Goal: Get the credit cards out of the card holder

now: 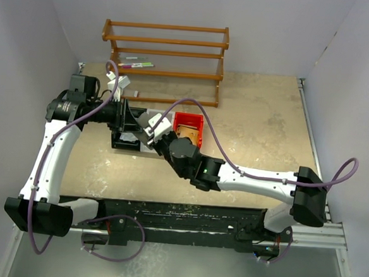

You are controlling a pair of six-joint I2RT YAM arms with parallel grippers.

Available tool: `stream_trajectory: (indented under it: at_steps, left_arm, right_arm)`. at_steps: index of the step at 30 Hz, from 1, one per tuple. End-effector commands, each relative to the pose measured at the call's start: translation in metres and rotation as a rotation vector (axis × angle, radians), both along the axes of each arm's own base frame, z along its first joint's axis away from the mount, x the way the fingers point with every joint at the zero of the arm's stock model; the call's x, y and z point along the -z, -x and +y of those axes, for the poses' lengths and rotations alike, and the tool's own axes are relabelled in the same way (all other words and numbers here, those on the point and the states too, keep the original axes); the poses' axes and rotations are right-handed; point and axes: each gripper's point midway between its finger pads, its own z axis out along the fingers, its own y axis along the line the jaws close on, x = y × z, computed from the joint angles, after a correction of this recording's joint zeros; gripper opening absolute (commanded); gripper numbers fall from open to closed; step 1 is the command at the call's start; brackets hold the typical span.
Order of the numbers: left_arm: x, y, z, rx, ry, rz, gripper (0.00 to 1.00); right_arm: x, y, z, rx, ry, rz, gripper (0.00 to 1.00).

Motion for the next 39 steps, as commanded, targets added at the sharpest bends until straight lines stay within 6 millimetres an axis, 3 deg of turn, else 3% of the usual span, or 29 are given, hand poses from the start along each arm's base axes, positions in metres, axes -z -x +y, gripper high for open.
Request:
stream_trajectory:
  at_steps: [1,10,23,24,25,26,28,30,32,34,39]
  left_arm:
    - [-0.02,0.013,-0.009,0.063,0.066,-0.015,0.0]
    - [-0.013,0.017,-0.007,0.073,0.046,-0.007,0.0]
    - [-0.017,0.02,-0.006,0.092,0.04,-0.033,0.0]
    - [-0.019,0.02,-0.006,0.092,0.038,-0.043,0.0]
    - [-0.022,0.02,-0.006,0.092,0.036,-0.054,0.0]
    - [-0.023,0.019,-0.005,0.092,0.035,-0.061,0.0]
    - [-0.03,0.018,-0.006,0.096,0.037,-0.08,0.0]
    - [-0.038,0.019,-0.007,0.107,0.049,-0.098,0.0]
    - [-0.044,0.02,-0.01,0.117,0.069,-0.102,0.0]
    - [-0.049,0.02,-0.012,0.128,0.093,-0.103,0.0]
    - [-0.058,0.024,-0.017,0.156,0.143,-0.09,0.0]
  right_arm:
    - [-0.039,-0.022,-0.022,0.175,-0.102,-0.073,0.27]
    - [-0.055,-0.018,-0.029,0.173,-0.202,-0.043,0.0]
    - [-0.071,-0.025,-0.052,0.13,-0.356,0.048,0.0]
    - [-0.07,-0.024,-0.054,0.112,-0.365,0.068,0.07]
    - [-0.068,-0.023,-0.054,0.075,-0.376,0.098,0.24]
    - [-0.07,-0.02,-0.059,0.039,-0.416,0.138,0.48]
    - [-0.065,-0.01,-0.065,-0.067,-0.459,0.2,0.78]
    - [-0.055,0.006,-0.069,-0.183,-0.486,0.23,0.97]
    - [-0.051,0.025,-0.069,-0.29,-0.488,0.213,1.0]
    - [-0.045,0.03,-0.076,-0.314,-0.486,0.133,1.0]
    - [-0.058,0.038,-0.077,-0.377,-0.543,0.03,1.0]
